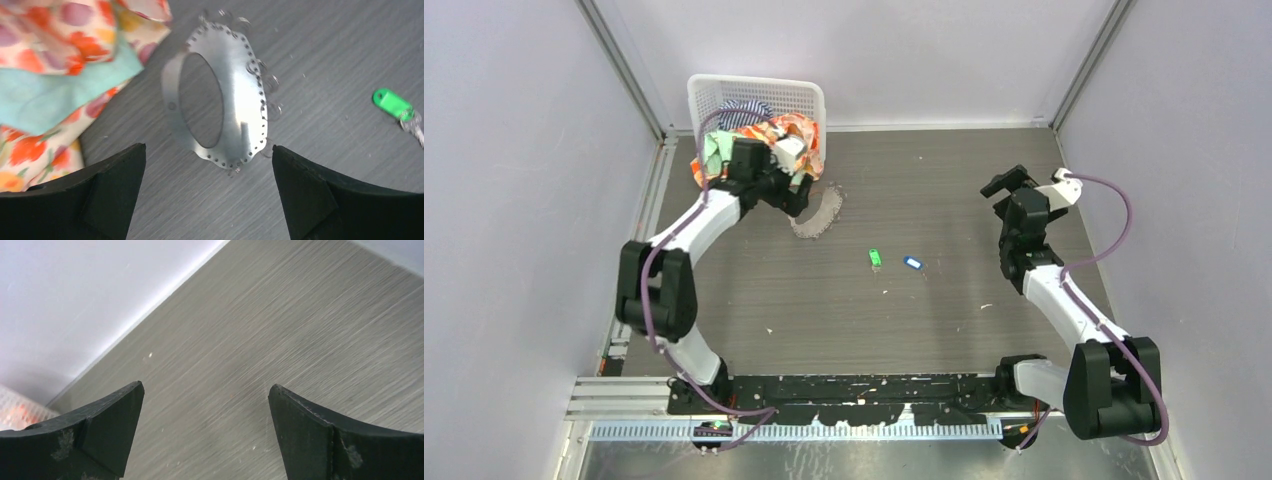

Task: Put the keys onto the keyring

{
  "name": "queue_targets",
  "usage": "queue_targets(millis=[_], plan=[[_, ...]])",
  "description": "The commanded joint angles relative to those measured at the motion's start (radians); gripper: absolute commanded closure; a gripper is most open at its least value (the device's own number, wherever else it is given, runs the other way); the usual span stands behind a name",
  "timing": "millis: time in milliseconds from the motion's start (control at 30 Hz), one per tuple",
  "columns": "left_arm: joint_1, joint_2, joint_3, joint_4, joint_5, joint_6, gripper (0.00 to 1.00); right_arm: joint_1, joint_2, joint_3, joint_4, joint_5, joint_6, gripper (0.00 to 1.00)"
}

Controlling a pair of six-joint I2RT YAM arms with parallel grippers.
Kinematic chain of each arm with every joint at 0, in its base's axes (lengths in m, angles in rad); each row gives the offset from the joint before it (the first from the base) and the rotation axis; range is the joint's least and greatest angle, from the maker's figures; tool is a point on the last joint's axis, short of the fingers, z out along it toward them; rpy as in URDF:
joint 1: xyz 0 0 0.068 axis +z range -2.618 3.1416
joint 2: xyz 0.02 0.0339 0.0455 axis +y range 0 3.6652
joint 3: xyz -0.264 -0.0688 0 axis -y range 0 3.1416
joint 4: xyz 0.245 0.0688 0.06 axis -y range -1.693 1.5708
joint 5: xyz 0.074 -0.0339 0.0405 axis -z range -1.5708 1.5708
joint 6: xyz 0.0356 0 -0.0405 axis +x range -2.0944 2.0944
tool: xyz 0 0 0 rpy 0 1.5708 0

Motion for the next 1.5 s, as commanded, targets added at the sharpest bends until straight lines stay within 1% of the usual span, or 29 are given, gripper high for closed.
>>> queue_targets(millis=[0,67,133,300,400,500,600,833,1067,1200,1367,1400,1467], plan=[[-0.047,0.145,0.193,-0.191,0.018,0.136,0.07,0.013,0.017,0.061,-0.130,-0.188,0.029,0.00],[-0.067,0.215,0.271,-0.220,0.008,0.166,0.17,0.042,0.019,0.063,-0.146,-0.202,-0.002,0.01],[-0.080,0.272,0.332,-0.228,0.001,0.183,0.27,0.078,0.022,0.064,-0.166,-0.184,-0.030,0.05],[-0.123,0.355,0.385,-0.178,-0.040,0.246,0.31,0.135,0.032,0.084,-0.211,-0.160,-0.067,0.05],[-0.154,0.396,0.408,-0.147,-0.088,0.284,0.38,0.151,0.048,0.100,-0.226,-0.168,-0.057,0.05],[-0.171,0.438,0.450,-0.125,-0.112,0.295,0.48,0.177,0.056,0.104,-0.223,-0.168,-0.054,0.06],[-0.175,0.485,0.502,-0.119,-0.126,0.287,0.52,0.194,0.059,0.109,-0.225,-0.166,-0.053,0.08],[-0.174,0.563,0.598,-0.116,-0.131,0.277,0.64,0.213,0.059,0.115,-0.232,-0.193,-0.045,0.09],[-0.174,0.596,0.605,-0.098,-0.142,0.313,0.68,0.219,0.075,0.119,-0.232,-0.219,-0.032,0.10],[-0.174,0.631,0.632,-0.092,-0.178,0.327,0.74,0.222,0.090,0.125,-0.228,-0.234,-0.025,0.10],[-0.174,0.663,0.661,-0.096,-0.176,0.336,0.79,0.233,0.100,0.131,-0.228,-0.251,-0.014,0.12],[-0.174,0.669,0.666,-0.101,-0.169,0.337,0.80,0.235,0.102,0.131,-0.228,-0.255,-0.012,0.13],[-0.174,0.676,0.673,-0.111,-0.155,0.337,0.87,0.241,0.103,0.133,-0.229,-0.258,-0.009,0.14]])
